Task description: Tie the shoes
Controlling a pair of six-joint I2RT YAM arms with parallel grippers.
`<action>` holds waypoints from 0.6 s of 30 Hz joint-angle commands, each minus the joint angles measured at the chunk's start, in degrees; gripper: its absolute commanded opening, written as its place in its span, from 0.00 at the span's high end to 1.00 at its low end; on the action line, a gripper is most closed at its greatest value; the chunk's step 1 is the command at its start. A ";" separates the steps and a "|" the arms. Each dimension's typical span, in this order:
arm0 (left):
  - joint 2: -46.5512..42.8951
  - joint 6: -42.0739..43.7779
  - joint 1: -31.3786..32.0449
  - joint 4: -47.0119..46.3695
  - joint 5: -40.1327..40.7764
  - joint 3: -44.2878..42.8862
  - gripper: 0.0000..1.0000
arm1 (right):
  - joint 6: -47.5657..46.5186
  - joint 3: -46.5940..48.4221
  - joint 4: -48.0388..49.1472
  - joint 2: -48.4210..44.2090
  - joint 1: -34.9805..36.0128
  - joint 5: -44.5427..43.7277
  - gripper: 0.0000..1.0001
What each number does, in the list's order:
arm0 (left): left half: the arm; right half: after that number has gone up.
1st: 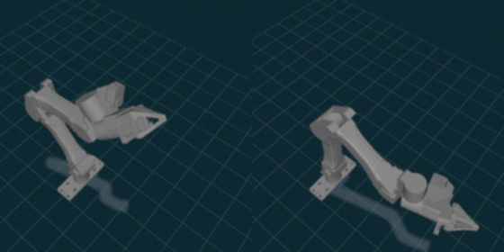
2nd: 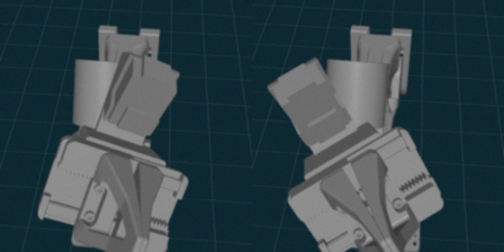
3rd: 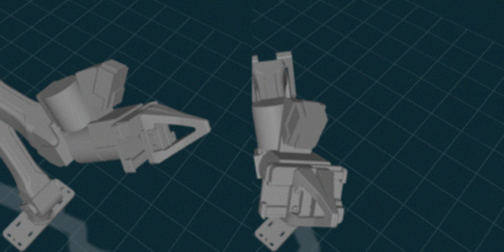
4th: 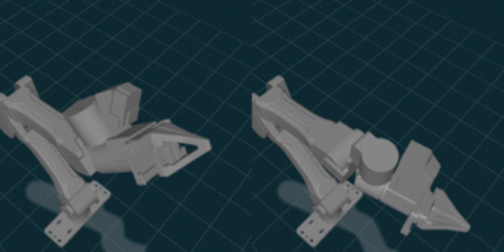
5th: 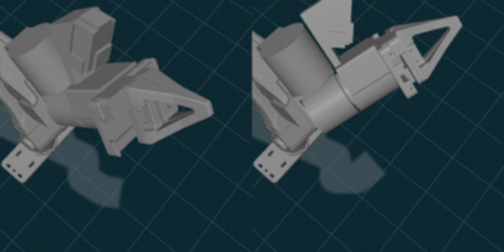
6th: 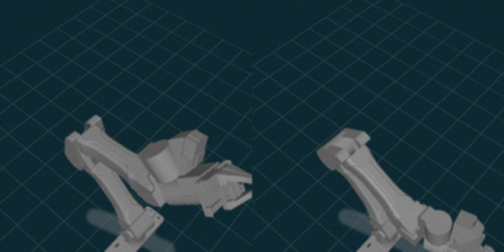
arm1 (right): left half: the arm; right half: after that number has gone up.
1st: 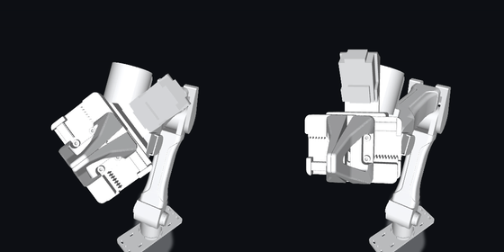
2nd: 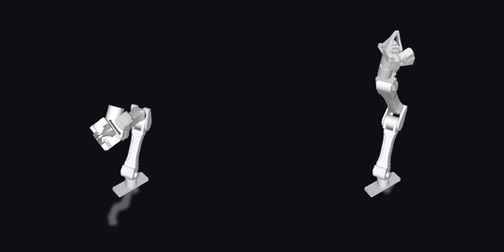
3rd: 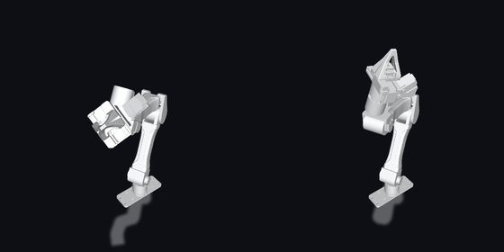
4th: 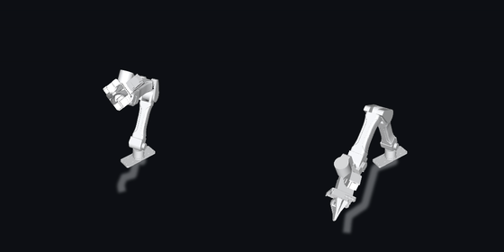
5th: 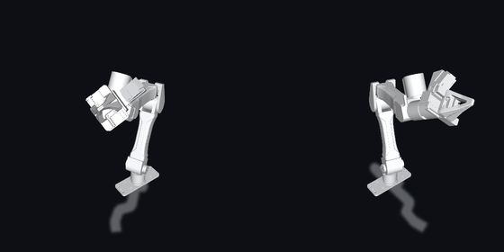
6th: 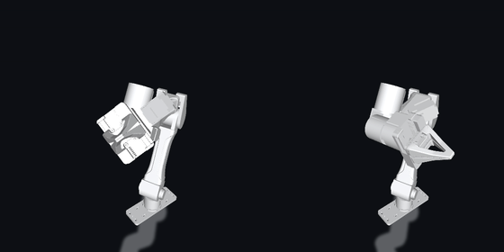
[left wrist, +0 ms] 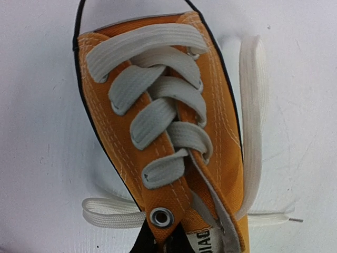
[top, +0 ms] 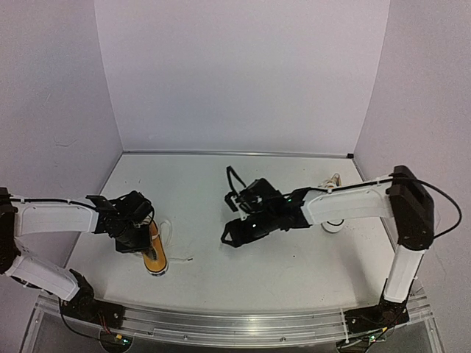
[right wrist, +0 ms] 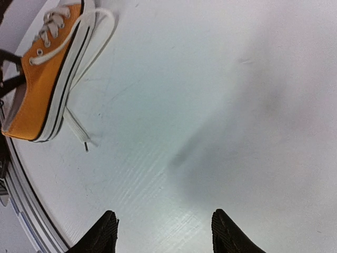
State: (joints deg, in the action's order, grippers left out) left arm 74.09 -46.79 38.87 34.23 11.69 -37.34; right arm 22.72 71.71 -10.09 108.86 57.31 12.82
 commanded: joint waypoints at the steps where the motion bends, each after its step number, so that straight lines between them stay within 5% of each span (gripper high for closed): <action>1: 0.64 5.80 2.57 -6.48 -1.71 -8.85 1.00 | 1.72 -7.41 1.23 -14.02 -4.34 -1.43 0.42; 9: 7.97 17.47 16.60 -7.00 -4.79 -30.70 1.00 | 3.26 -16.58 -2.53 -32.29 -11.09 -3.54 0.40; 18: 13.79 18.45 18.08 -8.54 -4.95 -34.23 1.00 | 2.80 -19.24 -7.09 -38.25 -14.15 -5.05 0.39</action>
State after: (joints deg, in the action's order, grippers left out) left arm 85.34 -29.58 57.83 27.01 4.71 -70.05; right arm 25.58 53.57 -14.71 70.82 43.17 9.01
